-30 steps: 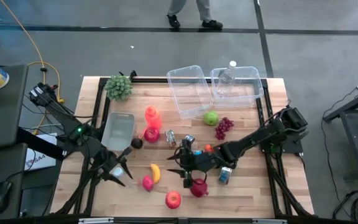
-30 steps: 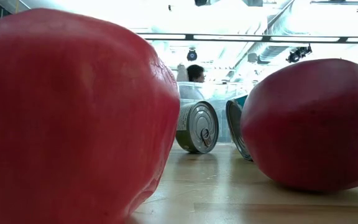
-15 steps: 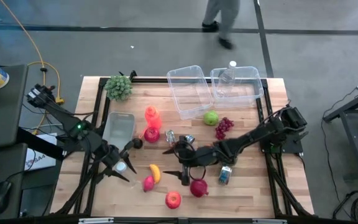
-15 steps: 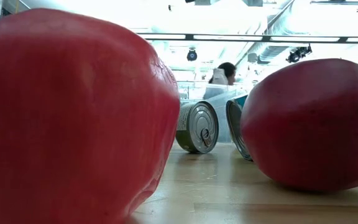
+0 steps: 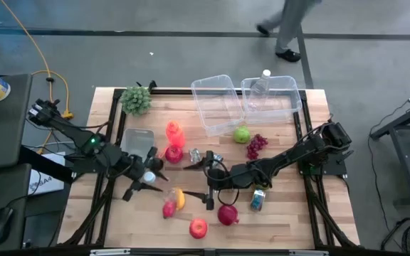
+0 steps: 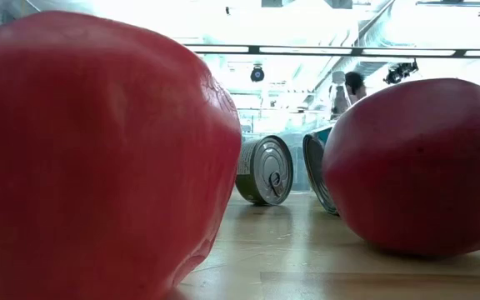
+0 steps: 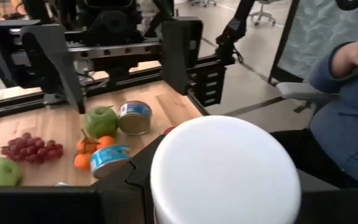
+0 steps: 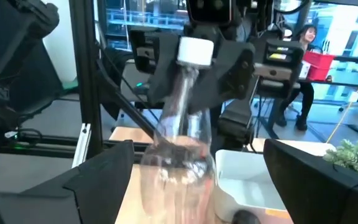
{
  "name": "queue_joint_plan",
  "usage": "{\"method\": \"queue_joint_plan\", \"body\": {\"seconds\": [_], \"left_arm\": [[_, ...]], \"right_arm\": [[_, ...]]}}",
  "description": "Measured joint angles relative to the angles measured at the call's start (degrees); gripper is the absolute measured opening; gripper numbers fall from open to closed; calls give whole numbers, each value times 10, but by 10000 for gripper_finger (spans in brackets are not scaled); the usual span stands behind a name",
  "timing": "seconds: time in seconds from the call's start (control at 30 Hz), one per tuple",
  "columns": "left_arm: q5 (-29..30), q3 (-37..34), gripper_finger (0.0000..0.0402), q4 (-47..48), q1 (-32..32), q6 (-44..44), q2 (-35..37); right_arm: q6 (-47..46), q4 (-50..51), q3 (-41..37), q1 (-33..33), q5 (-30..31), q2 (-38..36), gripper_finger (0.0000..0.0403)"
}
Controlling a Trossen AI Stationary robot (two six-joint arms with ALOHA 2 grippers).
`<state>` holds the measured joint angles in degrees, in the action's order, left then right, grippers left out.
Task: Pick & Place Food Item
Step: Put the transparent bottle into the right transparent bin
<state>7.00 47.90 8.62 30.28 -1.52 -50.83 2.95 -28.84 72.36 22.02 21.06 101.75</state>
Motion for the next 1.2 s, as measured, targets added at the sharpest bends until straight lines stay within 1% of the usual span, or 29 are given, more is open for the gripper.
{"method": "queue_joint_plan", "body": {"seconds": [0.1,0.2,0.27,0.4,0.53,0.63,0.7,0.9,1.03,1.2], "left_arm": [[-1,0,153,-1,-7,0,0],[-1,0,153,-1,-9,-1,0],[-1,1,153,-1,-9,-1,0],[-1,1,153,-1,-9,-2,0],[-1,1,153,-1,-9,-2,0],[-1,1,153,-1,-9,0,0],[-1,1,153,-1,-9,0,0],[-1,1,153,-1,-9,0,0],[-1,1,153,0,-9,0,0],[-1,1,153,0,-9,2,0]], "right_arm": [[-23,3,0,0,-3,0,347],[-44,3,0,0,-24,0,346],[-33,3,0,0,-36,0,346],[15,3,0,0,-34,0,346],[13,3,0,-1,-37,0,346],[23,3,0,-3,-71,0,346],[23,3,0,-4,-82,0,350],[12,3,0,-12,-77,0,393],[7,3,0,-17,-79,0,393],[-33,4,0,-17,-62,0,395]]}}
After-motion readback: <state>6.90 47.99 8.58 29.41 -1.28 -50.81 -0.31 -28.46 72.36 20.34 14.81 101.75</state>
